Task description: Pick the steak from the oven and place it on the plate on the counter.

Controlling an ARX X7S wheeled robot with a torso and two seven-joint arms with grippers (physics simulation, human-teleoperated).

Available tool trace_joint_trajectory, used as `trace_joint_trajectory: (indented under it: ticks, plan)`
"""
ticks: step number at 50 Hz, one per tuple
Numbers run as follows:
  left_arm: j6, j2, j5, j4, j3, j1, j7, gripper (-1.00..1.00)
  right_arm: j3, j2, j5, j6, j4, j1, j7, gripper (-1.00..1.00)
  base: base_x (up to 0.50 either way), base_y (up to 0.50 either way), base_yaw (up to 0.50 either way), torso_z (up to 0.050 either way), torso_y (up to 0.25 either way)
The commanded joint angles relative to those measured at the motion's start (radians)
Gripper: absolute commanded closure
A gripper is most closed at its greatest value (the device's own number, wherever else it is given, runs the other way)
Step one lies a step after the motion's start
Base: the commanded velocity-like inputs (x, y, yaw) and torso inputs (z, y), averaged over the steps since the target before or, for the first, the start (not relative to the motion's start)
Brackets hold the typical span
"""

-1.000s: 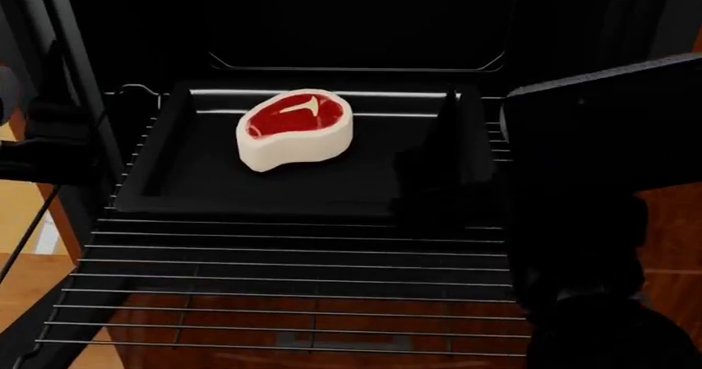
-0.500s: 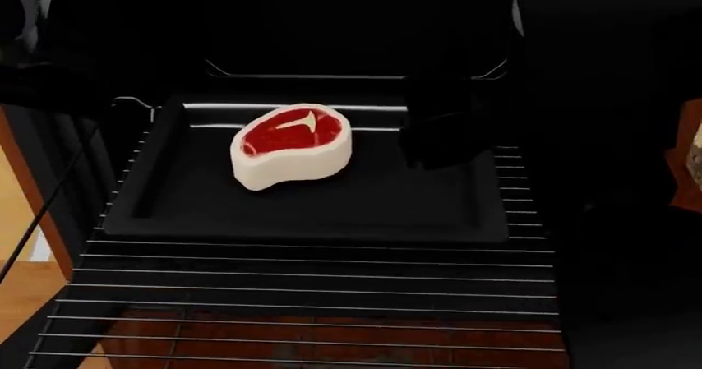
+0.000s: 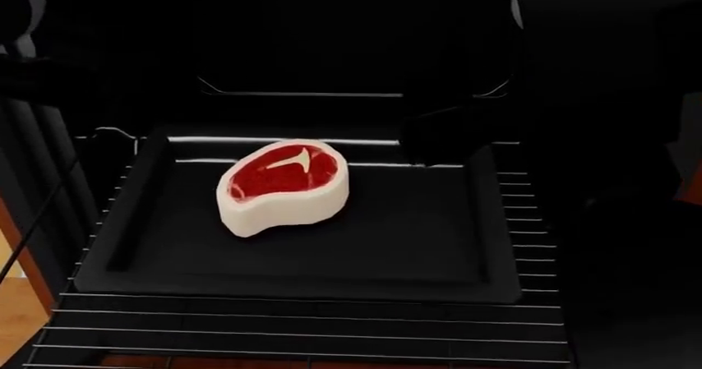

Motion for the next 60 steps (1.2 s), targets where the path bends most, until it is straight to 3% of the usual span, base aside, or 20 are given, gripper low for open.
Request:
trace_joint_trajectory:
  ticks: [1, 34, 35, 36, 37, 42, 51, 56, 60]
  plan:
    - [0.038, 0.009, -0.020, -0.002, -0.026, 0.003, 0.009, -1.00, -0.002, 0.001, 0.004, 0.007, -0.001, 0.006, 0.001, -1.00, 0.00, 0.00, 0.00, 0.000, 0.000]
    - [0.014, 0.011, -0.033, 0.008, -0.033, -0.004, -0.001, -1.00, -0.006, 0.005, 0.012, 0.009, -0.006, 0.009, 0.005, -1.00, 0.00, 0.00, 0.00, 0.000, 0.000]
    - [0.223, 0.089, 0.393, 0.011, 0.024, 0.219, 0.309, -1.00, -0.068, -0.082, -0.411, 0.002, -0.080, -0.114, -0.307, -1.00, 0.00, 0.00, 0.00, 0.000, 0.000]
    - [0.073, 0.092, 0.395, 0.016, 0.043, 0.069, 0.311, -1.00, -0.078, -0.075, -0.415, 0.006, -0.004, -0.005, -0.304, -1.00, 0.00, 0.00, 0.00, 0.000, 0.000]
    - [0.006, 0.091, 0.396, 0.012, 0.048, 0.012, 0.312, -1.00, -0.082, -0.073, -0.415, 0.010, -0.004, -0.003, -0.307, -1.00, 0.00, 0.00, 0.00, 0.000, 0.000]
    - [0.002, 0.090, 0.422, -0.001, 0.073, -0.002, 0.343, -1.00, -0.088, -0.069, -0.423, 0.017, 0.000, -0.004, -0.305, -1.00, 0.00, 0.00, 0.00, 0.000, 0.000]
    - [0.001, 0.101, 0.553, -0.137, 0.146, -0.053, 0.540, -1.00, -0.093, -0.066, -0.434, 0.031, 0.016, 0.015, -0.324, -1.00, 0.00, 0.00, 0.00, 0.000, 0.000]
    - [0.002, 0.116, 0.655, -0.201, 0.190, -0.080, 0.657, -1.00, -0.101, -0.071, -0.492, 0.037, 0.037, 0.033, -0.386, -1.00, 0.00, 0.00, 0.00, 0.000, 0.000]
    - [0.029, 0.119, 0.651, -0.257, 0.207, -0.098, 0.678, -1.00, -0.107, -0.085, -0.573, 0.037, 0.046, 0.037, -0.462, -1.00, 0.00, 0.00, 0.00, 0.000, 0.000]
